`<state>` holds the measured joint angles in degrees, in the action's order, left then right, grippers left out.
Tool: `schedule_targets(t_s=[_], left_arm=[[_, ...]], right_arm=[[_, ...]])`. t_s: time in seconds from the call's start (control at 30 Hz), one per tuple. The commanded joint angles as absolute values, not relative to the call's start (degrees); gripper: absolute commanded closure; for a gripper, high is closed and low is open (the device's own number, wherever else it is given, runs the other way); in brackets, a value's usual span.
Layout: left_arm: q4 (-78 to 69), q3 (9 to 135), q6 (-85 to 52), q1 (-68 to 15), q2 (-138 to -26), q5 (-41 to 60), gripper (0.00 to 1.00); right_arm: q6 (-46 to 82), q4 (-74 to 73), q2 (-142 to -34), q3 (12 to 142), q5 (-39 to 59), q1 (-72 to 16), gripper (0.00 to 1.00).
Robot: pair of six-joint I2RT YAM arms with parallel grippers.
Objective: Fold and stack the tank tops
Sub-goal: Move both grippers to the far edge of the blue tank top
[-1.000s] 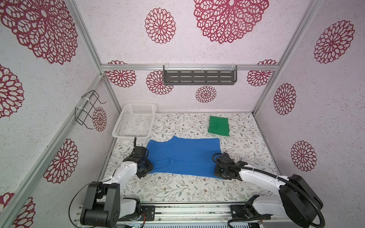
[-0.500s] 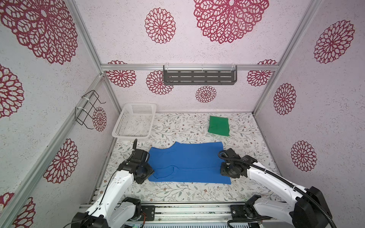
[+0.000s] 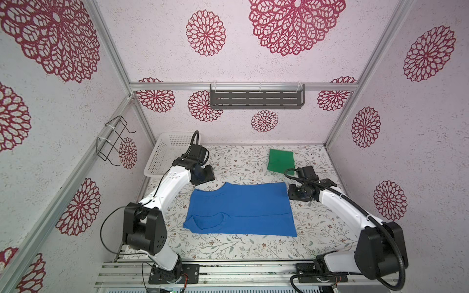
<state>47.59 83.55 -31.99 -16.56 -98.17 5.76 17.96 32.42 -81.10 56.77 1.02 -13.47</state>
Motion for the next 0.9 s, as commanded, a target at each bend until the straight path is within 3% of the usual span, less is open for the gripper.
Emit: schedule_targets(t_s=[0.0, 0.3, 0.47, 0.6, 0.87], left_arm=[[45.48, 88.50, -25.11, -17.21, -105.14, 9.98, 0.44], [42.10, 95.97, -24.18, -19.37, -119.74, 15.64, 0.50], [41.05, 97.12, -23.48, -20.37, -123.63, 16.51, 0.43], [41.77, 98.44, -23.12, -20.34, -126.00, 16.22, 0.42], [42.59, 98.91, -22.86, -20.48, -128.69, 15.80, 0.53]], right_arm=[[10.58, 27.62, -85.18, 60.38, 7.34, -9.87, 0.60], [9.61, 30.40, -92.04, 65.57, 8.15, -9.23, 0.60], [9.31, 30.85, -93.48, 65.91, 8.12, -8.77, 0.60], [9.18, 30.51, -94.94, 66.66, 8.40, -8.37, 0.60], [8.08, 27.34, -99.99, 69.67, 10.80, -6.42, 0.61]])
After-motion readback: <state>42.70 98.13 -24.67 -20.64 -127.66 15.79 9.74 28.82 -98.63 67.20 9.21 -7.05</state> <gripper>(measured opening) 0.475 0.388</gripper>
